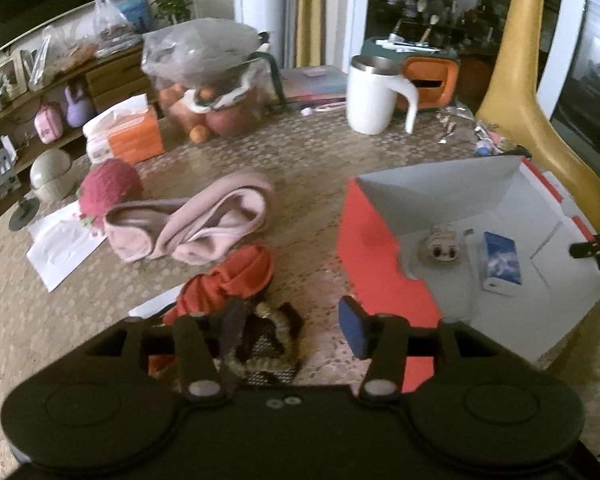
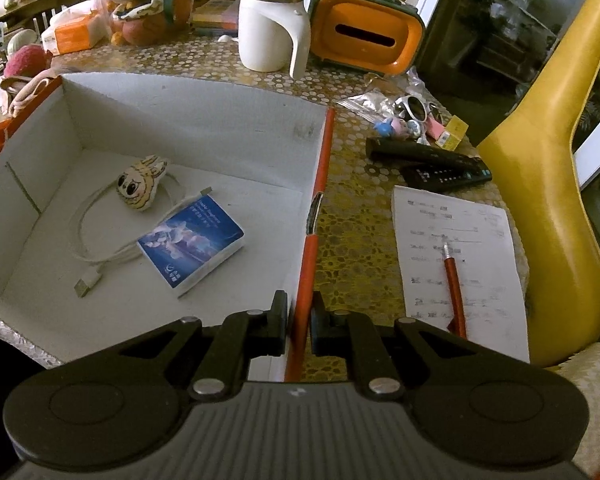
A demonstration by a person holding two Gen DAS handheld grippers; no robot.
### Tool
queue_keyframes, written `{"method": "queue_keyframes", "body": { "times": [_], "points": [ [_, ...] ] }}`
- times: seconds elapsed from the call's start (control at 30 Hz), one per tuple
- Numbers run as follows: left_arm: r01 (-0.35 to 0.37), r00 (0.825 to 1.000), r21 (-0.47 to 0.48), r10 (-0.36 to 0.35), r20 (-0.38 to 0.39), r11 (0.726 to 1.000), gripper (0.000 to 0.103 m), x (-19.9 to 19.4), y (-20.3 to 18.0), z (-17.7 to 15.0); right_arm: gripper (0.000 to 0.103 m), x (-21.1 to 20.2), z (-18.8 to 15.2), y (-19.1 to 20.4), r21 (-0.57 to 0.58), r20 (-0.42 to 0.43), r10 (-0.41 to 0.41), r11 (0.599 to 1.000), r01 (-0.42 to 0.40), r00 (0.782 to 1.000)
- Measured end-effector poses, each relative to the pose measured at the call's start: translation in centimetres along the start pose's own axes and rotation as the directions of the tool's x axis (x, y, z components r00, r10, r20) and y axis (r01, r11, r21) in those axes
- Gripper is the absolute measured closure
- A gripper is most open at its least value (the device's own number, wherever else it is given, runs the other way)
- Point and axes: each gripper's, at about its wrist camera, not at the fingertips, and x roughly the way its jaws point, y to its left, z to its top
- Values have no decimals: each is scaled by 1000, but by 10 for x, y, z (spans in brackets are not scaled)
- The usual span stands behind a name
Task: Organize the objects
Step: 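Move the left gripper back to the red cloth on the table, then close the left gripper on the red cloth and lift it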
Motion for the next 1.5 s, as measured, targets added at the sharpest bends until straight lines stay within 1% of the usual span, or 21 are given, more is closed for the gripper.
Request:
{"method": "queue_keyframes", "body": {
  "times": [0.17,0.37,0.43,0.47,0.53,0.6,0.87,1.03,1.27,1.37,1.47,1.5],
  "points": [
    [-23,1000,-26,23,-12,999,46,5,12,-6,93,3,4,-3,0,-3,-7,1000,7,1000],
    [-43,999,-30,42,-13,999,34,10,21,-13,93,6,7,-5,0,-7,-8,1000,8,1000],
    [-51,999,-33,50,-8,998,23,12,24,-13,93,7,7,-5,-2,-9,-8,1000,8,1000],
    [-55,998,-36,55,-5,998,21,13,26,-13,93,8,7,-5,-2,-10,-8,1000,8,1000],
    [-59,998,-37,59,-1,998,10,16,28,-12,93,9,7,-5,-3,-12,-8,1000,8,1000],
    [-71,997,-36,71,1,997,3,21,29,-11,92,9,7,-5,-2,-12,-8,1000,8,1000],
    [-112,994,-16,112,-18,994,1,57,36,-5,92,11,8,-5,-5,-15,-11,1000,11,1000],
    [-105,994,-34,104,-32,994,1,78,42,-1,92,13,10,-5,-7,-22,-11,1000,11,1000],
    [-117,993,-19,116,-31,993,2,96,48,-1,92,13,11,-6,-9,-29,-5,1000,4,1000],
    [-105,994,-14,105,-40,994,6,102,51,-3,92,13,11,-6,-13,-32,-6,1000,5,999],
    [-90,994,-19,89,-56,996,14,106,53,-4,92,13,11,-6,-11,-32,-5,1000,5,999],
    [-79,995,-28,78,-59,996,19,107,55,-4,92,13,11,-6,-11,-32,-6,1000,5,999]
  ]
}}
